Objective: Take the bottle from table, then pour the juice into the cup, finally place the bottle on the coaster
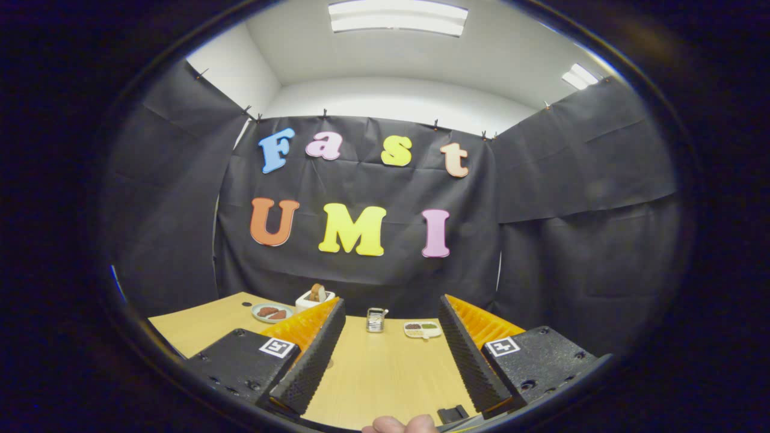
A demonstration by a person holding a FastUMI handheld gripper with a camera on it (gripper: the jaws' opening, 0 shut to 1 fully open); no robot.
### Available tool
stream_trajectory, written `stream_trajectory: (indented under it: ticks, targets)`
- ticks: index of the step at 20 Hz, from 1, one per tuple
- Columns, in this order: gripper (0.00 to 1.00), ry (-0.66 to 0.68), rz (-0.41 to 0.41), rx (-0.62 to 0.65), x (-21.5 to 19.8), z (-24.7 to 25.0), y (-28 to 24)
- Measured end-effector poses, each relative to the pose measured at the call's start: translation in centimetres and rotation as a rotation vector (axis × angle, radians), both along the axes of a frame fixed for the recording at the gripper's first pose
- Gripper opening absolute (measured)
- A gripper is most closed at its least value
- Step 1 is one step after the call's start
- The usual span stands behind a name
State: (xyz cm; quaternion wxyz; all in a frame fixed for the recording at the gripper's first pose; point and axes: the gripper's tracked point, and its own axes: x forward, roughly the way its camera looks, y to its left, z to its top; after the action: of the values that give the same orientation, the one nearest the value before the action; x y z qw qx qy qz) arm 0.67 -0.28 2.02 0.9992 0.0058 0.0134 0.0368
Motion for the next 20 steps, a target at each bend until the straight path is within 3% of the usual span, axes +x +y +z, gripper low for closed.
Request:
stream_trajectory:
  ticks: [20]
  targets:
    - [1.00,0.004,-0.052,-0.014,-1.2,0.6,-1.4]
